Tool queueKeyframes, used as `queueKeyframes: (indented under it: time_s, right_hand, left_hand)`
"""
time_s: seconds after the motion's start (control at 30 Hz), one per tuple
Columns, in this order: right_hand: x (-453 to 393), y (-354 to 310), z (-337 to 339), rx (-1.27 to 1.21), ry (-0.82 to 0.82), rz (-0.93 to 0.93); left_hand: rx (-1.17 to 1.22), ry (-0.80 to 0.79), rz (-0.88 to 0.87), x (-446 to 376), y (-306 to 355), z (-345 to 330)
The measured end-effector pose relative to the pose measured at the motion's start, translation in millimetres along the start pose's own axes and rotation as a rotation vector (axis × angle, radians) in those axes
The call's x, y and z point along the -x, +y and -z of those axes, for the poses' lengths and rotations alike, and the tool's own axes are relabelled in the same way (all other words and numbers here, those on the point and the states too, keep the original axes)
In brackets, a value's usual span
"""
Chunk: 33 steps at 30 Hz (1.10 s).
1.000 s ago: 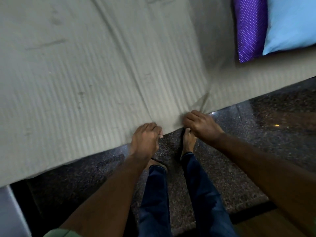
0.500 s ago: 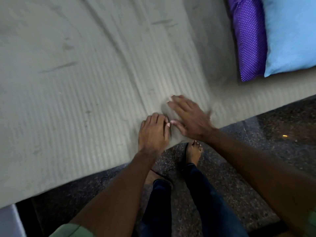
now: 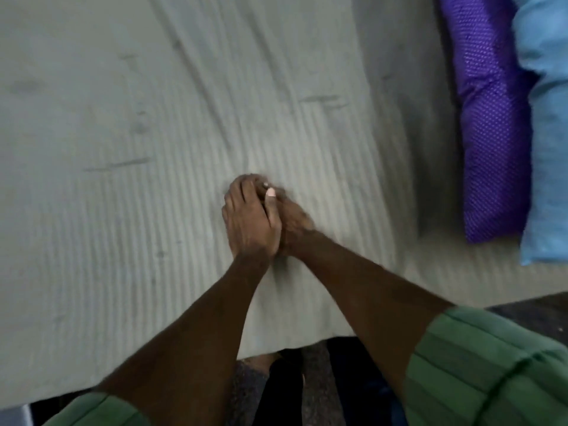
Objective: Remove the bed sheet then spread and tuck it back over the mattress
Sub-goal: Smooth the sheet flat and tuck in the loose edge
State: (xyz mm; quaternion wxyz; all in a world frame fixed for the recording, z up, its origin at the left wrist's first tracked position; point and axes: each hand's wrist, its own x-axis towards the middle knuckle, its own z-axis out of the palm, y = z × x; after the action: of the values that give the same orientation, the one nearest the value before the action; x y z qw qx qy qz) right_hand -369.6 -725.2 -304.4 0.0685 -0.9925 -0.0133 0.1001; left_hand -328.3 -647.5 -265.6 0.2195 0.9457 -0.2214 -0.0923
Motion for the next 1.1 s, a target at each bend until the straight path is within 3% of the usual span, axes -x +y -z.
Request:
queueKeyframes:
  time_s: [0.07, 0.23, 0.4, 0.47, 0.53, 0.6, 0.67, 0.73, 0.83, 0.93, 1.0, 1.1]
  right_hand:
    - [-10, 48, -4, -0.052, 0.063, 0.003]
    - [8, 171, 17, -0.054, 0.214, -0.422]
    - [-29, 144, 33, -0.157, 0.320, -0.762]
    - [-47, 121, 36, -0.224, 0.282, -0.648]
    - [-62, 104, 32, -0.309, 0.197, -0.386]
    - [-71, 111, 28, -0.168, 0.147, -0.134]
    - [-77, 147, 28, -0.073, 0.147, 0.004]
    - [-80, 195, 31, -0.016, 0.193, -0.094]
    - [-79, 254, 40, -0.038, 0.301, -0.529]
    - [-105, 244, 48, -0.065, 0.356, -0.735]
    - [-130, 214, 54, -0.114, 0.393, -0.637]
    - [-168, 166, 49, -0.165, 0.263, -0.183]
  left_hand:
    - [-0.050, -0.026, -0.040, -25, 9, -11]
    - [-0.103, -0.084, -0.107, -85, 35, -34]
    - [-0.033, -0.065, -0.091, -117, 61, -44]
    - [0.004, -0.014, -0.041, -125, 68, -46]
    - [0.049, 0.074, 0.104, -130, 65, -45]
    - [0.067, 0.111, 0.235, -134, 52, -40]
    - [-0.007, 0.060, 0.173, -134, 33, -36]
    - [-0.119, -0.006, 0.057, -133, 20, -30]
    - [-0.203, -0.015, 0.009, -138, 17, -22]
    - [-0.186, 0.005, -0.053, -162, 14, -16]
    - [-0.136, 0.001, -0.098, -189, 17, -17]
    - [-0.042, 0.064, -0.038, -235, 24, -24]
